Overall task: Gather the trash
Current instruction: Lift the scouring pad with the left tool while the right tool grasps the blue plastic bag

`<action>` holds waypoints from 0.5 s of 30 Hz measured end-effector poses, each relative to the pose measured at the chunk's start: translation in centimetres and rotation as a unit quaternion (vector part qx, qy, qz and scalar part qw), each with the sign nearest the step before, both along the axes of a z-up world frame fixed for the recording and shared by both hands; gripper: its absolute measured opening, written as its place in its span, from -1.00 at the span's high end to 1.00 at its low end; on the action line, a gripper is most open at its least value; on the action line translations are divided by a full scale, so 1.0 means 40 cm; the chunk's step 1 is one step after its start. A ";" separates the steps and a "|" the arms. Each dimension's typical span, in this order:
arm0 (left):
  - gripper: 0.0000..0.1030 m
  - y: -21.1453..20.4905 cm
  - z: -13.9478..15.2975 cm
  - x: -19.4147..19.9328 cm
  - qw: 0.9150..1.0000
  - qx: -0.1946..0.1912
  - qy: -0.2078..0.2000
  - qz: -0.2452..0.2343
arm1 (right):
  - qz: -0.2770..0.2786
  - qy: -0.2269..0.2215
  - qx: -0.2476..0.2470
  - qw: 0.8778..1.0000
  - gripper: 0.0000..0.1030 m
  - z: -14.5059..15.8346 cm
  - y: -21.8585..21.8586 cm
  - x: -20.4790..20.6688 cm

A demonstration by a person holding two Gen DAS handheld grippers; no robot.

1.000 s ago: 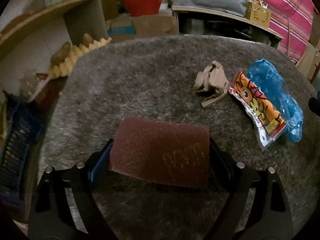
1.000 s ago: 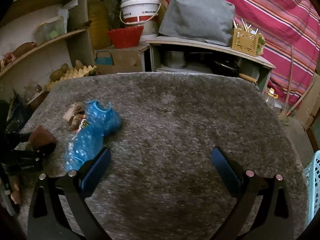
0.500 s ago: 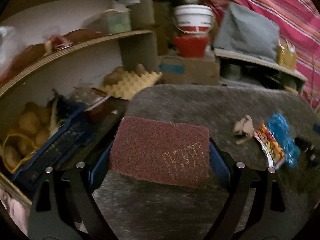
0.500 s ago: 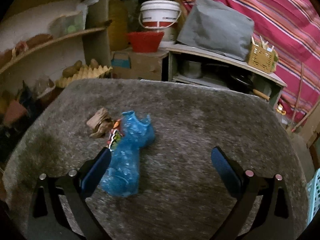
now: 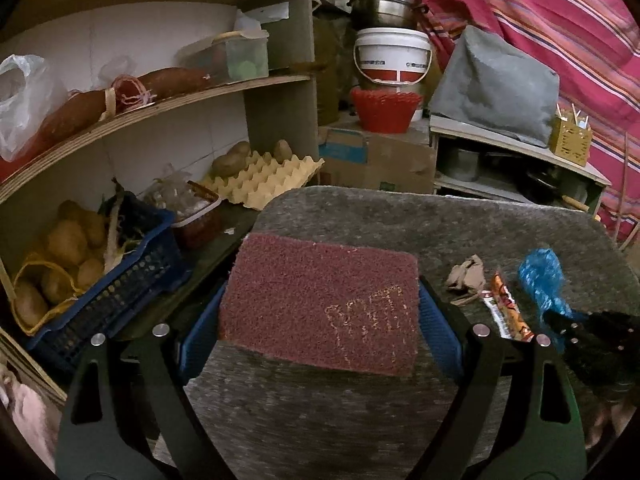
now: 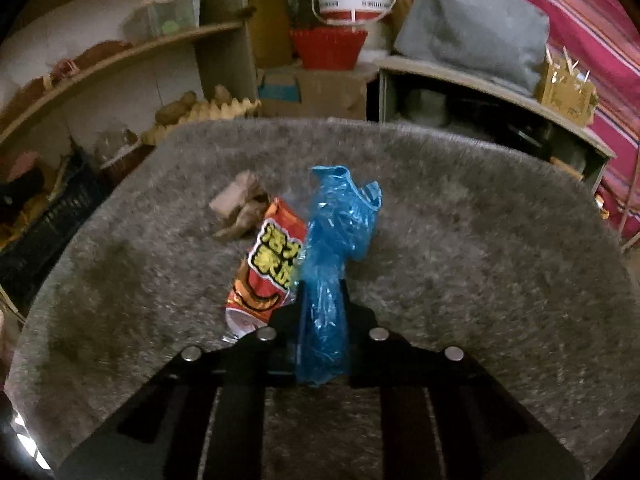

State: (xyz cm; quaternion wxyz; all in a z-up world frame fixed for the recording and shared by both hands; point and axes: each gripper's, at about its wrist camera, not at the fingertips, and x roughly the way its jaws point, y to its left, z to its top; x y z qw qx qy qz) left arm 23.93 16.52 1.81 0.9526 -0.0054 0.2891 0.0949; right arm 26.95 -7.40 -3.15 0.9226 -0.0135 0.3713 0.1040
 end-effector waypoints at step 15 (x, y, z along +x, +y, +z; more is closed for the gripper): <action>-0.67 -0.188 0.049 -0.026 0.998 -0.008 -0.022 -0.057 | -0.046 -0.030 -0.023 0.998 0.74 0.076 -0.184 -0.088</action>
